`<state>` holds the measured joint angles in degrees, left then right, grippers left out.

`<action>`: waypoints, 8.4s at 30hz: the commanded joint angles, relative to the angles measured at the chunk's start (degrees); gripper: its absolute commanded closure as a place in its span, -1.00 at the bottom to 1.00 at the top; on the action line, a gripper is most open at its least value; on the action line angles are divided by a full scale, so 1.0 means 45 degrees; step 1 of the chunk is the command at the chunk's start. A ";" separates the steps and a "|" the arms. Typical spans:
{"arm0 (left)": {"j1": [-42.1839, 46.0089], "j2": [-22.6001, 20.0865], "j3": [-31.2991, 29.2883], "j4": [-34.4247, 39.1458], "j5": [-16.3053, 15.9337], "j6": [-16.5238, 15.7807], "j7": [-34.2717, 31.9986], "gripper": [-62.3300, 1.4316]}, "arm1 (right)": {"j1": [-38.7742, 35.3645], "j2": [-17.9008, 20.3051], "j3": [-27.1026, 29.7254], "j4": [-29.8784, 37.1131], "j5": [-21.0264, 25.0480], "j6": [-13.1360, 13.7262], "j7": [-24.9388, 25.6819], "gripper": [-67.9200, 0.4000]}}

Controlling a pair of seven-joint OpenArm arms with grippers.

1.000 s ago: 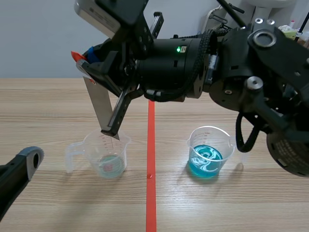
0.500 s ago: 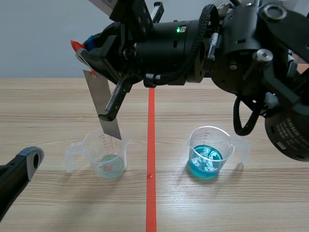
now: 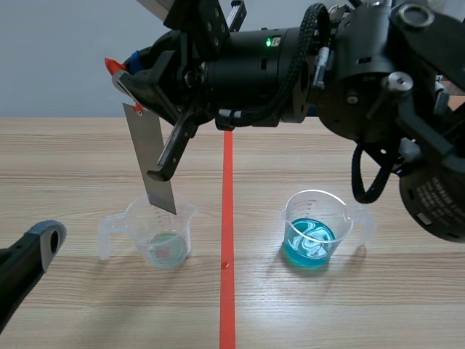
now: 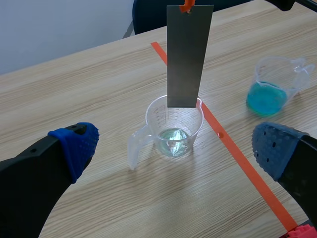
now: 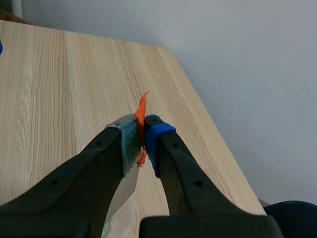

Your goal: Do the redox reaction experiment

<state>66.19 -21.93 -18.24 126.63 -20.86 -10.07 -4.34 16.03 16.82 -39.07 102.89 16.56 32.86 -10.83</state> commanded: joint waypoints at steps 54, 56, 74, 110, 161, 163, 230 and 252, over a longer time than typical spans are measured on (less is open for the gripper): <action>0.0097 0.0063 0.0024 0.0121 -0.0078 0.0019 -0.0126 -1.00 | 0.0277 -0.0039 0.0102 0.0350 0.0141 -0.0049 0.0199 0.96; 0.0097 0.0063 0.0024 0.0121 -0.0078 0.0019 -0.0126 -1.00 | 0.0277 -0.0039 0.0102 0.0350 0.0141 -0.0049 0.0199 0.96; 0.0097 0.0063 0.0024 0.0121 -0.0078 0.0019 -0.0126 -1.00 | 0.0277 -0.0039 0.0102 0.0350 0.0141 -0.0049 0.0194 0.96; 0.0097 0.0063 0.0024 0.0121 -0.0078 0.0019 -0.0121 -1.00 | -0.0141 0.0214 0.0928 0.0505 0.0141 -0.0039 0.0253 0.96; 0.0097 0.0063 0.0024 0.0121 -0.0078 0.0019 -0.0117 -1.00 | -0.6455 0.9107 0.8029 0.1190 0.0709 -0.0005 0.7572 0.96; 0.0097 0.0063 0.0024 0.0121 -0.0078 0.0019 -0.0117 -1.00 | -0.6455 0.9107 0.8029 0.1190 0.0709 0.0000 0.7635 0.96; 0.0097 0.0063 0.0024 0.0121 -0.0078 0.0019 -0.0117 -1.00 | -0.6455 0.9102 0.8029 0.1190 0.0714 0.0622 0.7689 0.96; 0.0097 0.0063 0.0024 0.0121 -0.0078 0.0019 -0.0117 -1.00 | -0.6455 0.9102 0.8029 0.1190 0.0714 0.0622 0.7737 0.96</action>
<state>66.19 -21.93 -18.24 126.63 -20.86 -10.07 -4.34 -13.56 56.86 -3.25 107.94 19.29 36.03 23.16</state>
